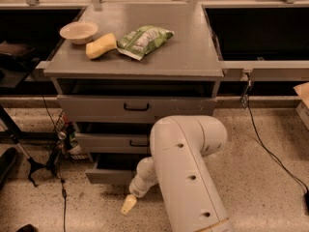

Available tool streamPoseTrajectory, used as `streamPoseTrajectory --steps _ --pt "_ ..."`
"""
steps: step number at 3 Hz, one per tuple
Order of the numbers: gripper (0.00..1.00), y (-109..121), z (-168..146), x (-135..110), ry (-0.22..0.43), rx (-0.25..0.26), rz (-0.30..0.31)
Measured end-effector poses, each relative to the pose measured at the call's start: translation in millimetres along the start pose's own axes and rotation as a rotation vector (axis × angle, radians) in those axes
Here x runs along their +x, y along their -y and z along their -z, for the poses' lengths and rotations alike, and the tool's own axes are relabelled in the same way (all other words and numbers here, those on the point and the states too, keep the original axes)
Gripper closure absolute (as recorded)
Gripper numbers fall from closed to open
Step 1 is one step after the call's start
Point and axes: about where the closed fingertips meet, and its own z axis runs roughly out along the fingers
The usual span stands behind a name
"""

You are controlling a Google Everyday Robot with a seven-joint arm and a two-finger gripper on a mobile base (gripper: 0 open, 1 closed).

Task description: Open bottom drawer

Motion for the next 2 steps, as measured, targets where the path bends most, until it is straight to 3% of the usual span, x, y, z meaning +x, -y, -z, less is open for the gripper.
streamPoseTrajectory --steps 2 --pt "0.00 26.4 -17.8 -6.8 -0.018 0.010 -0.001"
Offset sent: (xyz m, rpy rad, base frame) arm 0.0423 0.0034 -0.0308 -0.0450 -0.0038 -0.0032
